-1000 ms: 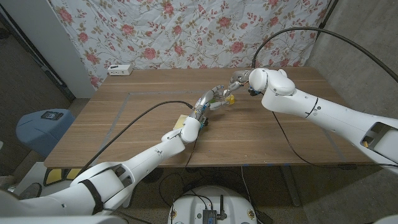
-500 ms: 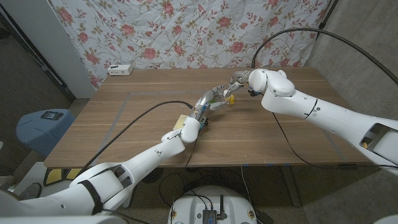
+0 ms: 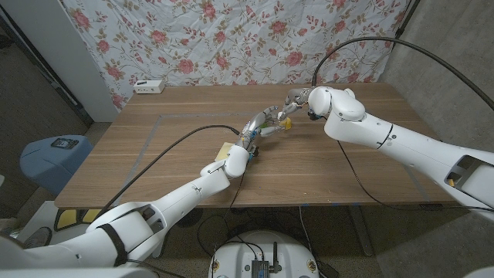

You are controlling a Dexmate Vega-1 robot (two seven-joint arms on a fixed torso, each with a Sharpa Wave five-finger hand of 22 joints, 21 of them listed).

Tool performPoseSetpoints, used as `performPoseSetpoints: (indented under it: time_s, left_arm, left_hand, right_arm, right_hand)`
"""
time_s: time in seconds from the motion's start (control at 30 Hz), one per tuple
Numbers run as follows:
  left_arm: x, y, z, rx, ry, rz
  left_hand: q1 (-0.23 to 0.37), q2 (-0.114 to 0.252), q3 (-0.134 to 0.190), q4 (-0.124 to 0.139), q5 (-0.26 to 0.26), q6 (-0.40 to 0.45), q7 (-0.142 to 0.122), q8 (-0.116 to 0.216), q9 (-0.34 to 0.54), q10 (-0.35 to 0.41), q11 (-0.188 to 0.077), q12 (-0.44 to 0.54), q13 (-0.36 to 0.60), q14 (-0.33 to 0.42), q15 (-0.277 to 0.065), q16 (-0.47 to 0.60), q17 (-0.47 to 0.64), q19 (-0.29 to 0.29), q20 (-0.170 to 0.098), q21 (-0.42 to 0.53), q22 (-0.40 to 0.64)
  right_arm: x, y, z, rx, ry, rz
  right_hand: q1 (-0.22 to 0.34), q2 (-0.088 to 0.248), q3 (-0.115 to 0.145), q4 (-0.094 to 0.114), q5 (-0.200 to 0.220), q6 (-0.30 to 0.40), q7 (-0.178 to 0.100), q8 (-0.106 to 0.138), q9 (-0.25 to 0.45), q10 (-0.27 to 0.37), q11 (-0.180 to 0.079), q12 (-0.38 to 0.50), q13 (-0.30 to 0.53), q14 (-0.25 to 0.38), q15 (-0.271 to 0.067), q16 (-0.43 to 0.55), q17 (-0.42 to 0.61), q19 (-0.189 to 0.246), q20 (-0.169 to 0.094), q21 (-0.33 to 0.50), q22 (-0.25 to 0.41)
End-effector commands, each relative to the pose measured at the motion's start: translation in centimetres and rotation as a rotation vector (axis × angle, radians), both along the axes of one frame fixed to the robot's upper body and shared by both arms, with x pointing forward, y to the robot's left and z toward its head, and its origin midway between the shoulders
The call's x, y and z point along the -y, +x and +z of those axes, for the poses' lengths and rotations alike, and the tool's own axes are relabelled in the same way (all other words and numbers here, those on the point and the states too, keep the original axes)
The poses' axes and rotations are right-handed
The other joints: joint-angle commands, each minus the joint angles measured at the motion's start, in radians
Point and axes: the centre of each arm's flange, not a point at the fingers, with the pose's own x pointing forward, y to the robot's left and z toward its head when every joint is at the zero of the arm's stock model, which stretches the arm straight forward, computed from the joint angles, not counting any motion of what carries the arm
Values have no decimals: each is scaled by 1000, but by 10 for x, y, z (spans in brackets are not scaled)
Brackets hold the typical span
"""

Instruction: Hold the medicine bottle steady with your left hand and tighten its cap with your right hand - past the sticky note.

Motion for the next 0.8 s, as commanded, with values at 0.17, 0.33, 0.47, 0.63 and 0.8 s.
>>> performPoseSetpoints:
  time_s: [0.17,0.33,0.47,0.63,0.8]
  left_arm:
    - [1,3,0,-6,0,2]
    - [1,4,1,-5,-1,3]
    - [1,5,1,-5,-1,3]
    - [1,5,2,-5,-1,3]
    - [0,4,1,-5,-1,5]
  left_hand:
    - [3,11,2,0,5,-3,0,-3,2,39,-33,4,2,4,-87,4,1,-2,-131,0,2]
    - [4,12,3,0,6,-2,0,-3,2,39,-32,4,2,3,-88,3,1,-2,-131,0,2]
    - [4,11,2,0,5,-1,0,-2,2,39,-32,4,2,4,-88,4,1,-2,-132,0,2]
    - [4,12,3,0,5,-1,1,-2,2,40,-36,4,2,4,-88,3,1,-2,-131,0,2]
    - [4,10,2,-1,5,-1,0,-2,2,41,-32,4,2,4,-89,4,1,-2,-132,0,2]
  right_arm:
    - [0,5,0,9,14,5]
    - [1,8,-1,11,18,7]
    - [0,9,-1,15,24,7]
    - [1,10,-2,28,31,5]
    - [2,11,-4,42,41,0]
  right_hand:
    - [8,4,4,9,-4,58,-2,24,0,33,-4,11,1,29,-15,13,2,20,-1,10,2]
    - [8,6,4,10,-4,77,-8,29,-1,44,-8,12,1,35,-18,14,2,28,-3,11,2]
    - [8,7,3,11,-4,88,-8,32,-1,53,-9,14,1,40,-20,15,3,33,-3,12,2]
    - [7,9,3,12,-4,103,-8,36,-2,61,-9,14,1,46,-22,16,3,39,-7,13,2]
    - [-8,12,-4,21,-5,128,-4,43,-2,81,-10,17,1,60,-29,20,4,55,-14,16,2]
